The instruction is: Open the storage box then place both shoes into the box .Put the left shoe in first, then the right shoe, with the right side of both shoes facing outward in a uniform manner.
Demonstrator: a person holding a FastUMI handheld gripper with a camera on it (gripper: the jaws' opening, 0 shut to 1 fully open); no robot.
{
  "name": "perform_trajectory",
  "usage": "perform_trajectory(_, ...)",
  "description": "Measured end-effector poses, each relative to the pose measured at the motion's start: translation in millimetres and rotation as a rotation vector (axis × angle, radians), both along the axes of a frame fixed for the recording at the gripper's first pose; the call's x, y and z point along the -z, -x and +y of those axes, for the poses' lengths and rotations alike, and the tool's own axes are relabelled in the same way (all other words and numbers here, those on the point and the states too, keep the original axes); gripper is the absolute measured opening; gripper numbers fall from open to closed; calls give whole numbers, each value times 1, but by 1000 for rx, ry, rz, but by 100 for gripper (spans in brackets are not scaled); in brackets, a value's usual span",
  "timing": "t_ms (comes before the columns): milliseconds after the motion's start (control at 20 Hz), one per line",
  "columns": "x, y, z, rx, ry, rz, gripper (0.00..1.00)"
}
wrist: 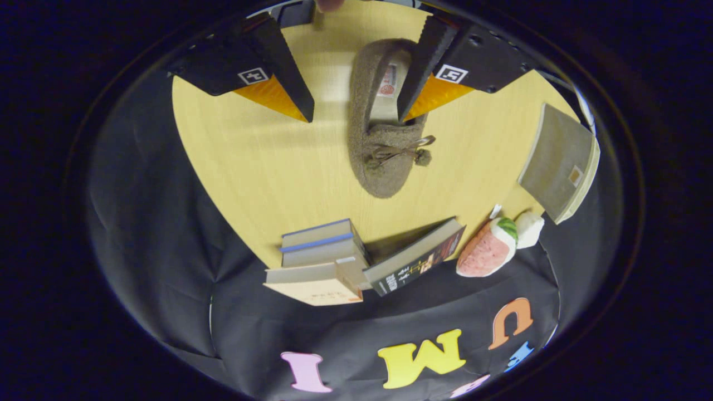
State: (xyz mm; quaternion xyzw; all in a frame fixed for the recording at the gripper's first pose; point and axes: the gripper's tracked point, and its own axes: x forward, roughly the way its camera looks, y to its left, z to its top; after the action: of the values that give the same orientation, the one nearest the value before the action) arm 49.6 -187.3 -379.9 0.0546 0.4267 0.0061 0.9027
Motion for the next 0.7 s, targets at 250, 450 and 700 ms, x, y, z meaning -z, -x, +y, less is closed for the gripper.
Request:
perform_trajectory(250,20,-17,3,0,-31,54,61)
perform_trajectory(450,22,-19,6,41,-50,79,6)
perform_trajectory(700,6,-13,16,118,-141,112,0)
